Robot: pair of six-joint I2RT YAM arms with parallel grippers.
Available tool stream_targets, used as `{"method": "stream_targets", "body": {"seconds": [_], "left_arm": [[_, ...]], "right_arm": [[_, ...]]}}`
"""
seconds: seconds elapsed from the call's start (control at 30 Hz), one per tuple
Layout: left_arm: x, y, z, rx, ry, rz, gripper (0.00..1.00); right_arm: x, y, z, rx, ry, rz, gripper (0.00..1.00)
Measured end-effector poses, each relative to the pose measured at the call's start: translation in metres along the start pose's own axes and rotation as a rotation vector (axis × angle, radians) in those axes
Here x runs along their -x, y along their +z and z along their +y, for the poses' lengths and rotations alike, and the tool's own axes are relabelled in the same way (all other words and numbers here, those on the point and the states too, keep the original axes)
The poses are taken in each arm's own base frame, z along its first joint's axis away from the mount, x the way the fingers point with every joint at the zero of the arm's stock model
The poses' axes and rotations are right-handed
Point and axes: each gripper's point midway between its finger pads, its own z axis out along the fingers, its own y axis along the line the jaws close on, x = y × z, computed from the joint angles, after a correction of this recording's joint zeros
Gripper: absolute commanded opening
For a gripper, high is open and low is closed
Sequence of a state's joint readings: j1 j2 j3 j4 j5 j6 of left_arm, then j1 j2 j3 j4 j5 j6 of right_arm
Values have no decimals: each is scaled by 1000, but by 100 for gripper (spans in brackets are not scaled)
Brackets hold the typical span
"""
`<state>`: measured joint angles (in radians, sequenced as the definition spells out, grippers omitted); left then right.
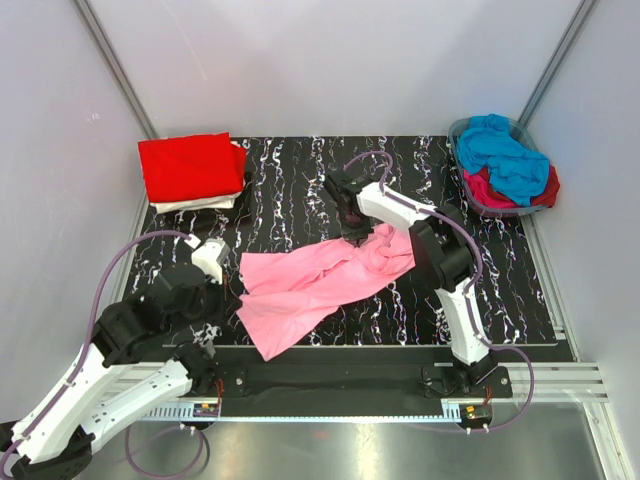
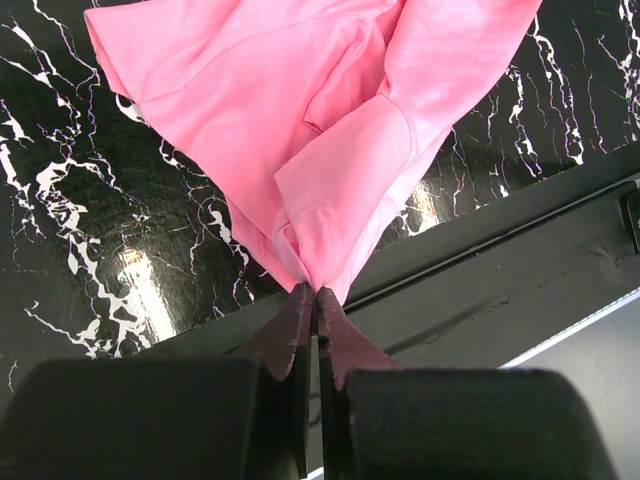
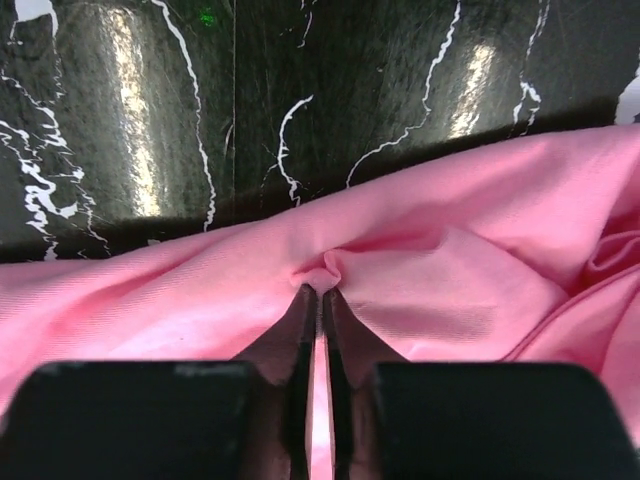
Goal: Fold and stack the t-shirts
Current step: Flatten the tshirt out
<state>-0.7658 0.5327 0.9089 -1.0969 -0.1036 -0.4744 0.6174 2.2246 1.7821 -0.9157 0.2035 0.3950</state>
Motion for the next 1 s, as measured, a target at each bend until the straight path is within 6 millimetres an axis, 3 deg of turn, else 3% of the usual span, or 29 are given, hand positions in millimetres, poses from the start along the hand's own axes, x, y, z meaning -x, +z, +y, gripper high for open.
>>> {"method": "stream_targets", "body": {"seconds": [0.17, 0.3, 0.4, 0.5, 0.67, 0.77, 1.0], "left_arm": [[0, 0, 0, 0, 0, 1, 3], [-1, 1, 0, 3, 0, 5, 3], [-1, 1, 0, 4, 0, 6, 0], [0, 1, 1, 9, -1, 2, 0], [7, -11, 5, 30, -14, -29, 0], [32, -37, 0, 10, -24, -116, 0], [116, -143, -21, -106, 20, -450, 0]], "right_arm": [[4, -8, -5, -23, -7, -10, 0], [12, -40, -16, -43, -15, -54, 0], [23, -91, -30, -30, -2, -144, 0], [35, -166, -52, 23, 47, -293, 0], [30, -293, -130, 60, 206, -591, 0], [4, -353, -181, 24, 304, -756, 0], [-56, -426, -234, -13, 402, -1024, 0]]}}
